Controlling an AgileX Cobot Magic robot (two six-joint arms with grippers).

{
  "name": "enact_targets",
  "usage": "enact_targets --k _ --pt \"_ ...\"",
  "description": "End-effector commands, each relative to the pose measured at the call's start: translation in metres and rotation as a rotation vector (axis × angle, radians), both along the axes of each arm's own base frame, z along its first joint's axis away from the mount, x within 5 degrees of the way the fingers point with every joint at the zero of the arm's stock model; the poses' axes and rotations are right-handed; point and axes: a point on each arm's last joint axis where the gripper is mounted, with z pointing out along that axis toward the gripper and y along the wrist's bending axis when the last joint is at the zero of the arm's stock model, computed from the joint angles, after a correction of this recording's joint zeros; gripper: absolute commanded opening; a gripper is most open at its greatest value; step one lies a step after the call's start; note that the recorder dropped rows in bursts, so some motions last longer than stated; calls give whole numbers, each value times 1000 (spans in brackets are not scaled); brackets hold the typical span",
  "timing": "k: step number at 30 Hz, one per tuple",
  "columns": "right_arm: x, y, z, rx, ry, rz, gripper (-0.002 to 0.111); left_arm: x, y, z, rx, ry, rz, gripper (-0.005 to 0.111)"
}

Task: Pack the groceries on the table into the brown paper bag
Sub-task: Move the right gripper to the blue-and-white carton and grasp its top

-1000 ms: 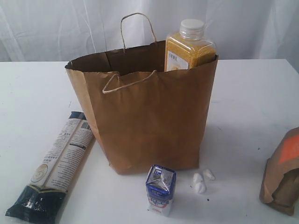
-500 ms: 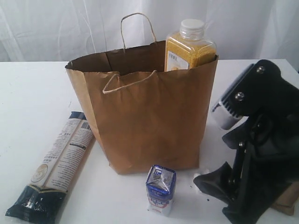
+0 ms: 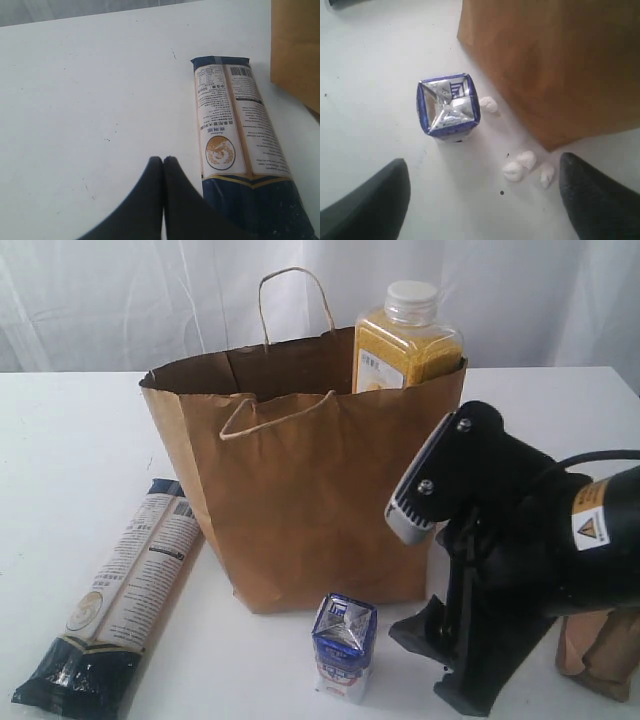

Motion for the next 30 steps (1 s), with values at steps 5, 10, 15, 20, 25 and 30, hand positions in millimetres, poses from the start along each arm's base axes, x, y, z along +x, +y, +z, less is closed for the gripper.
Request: enact_targets --k 5,10,15,20,25,30 --pt "8 24 -19 -61 -58 149 75 0 0 -1 -7 4 2 0" --pt "15 47 -36 -63 -89 209 80 0 0 -1 -7 4 2 0" --pt "26 63 -65 -91 -67 216 80 0 0 -1 -7 4 2 0" --pt "32 69 -79 -107 -64 217 80 0 0 -1 -7 4 2 0" --pt "35 70 -91 -144 -38 223 79 0 0 -1 -7 4 2 0" --pt "35 70 -94 -153 -28 224 63 0 0 -1 -7 4 2 0"
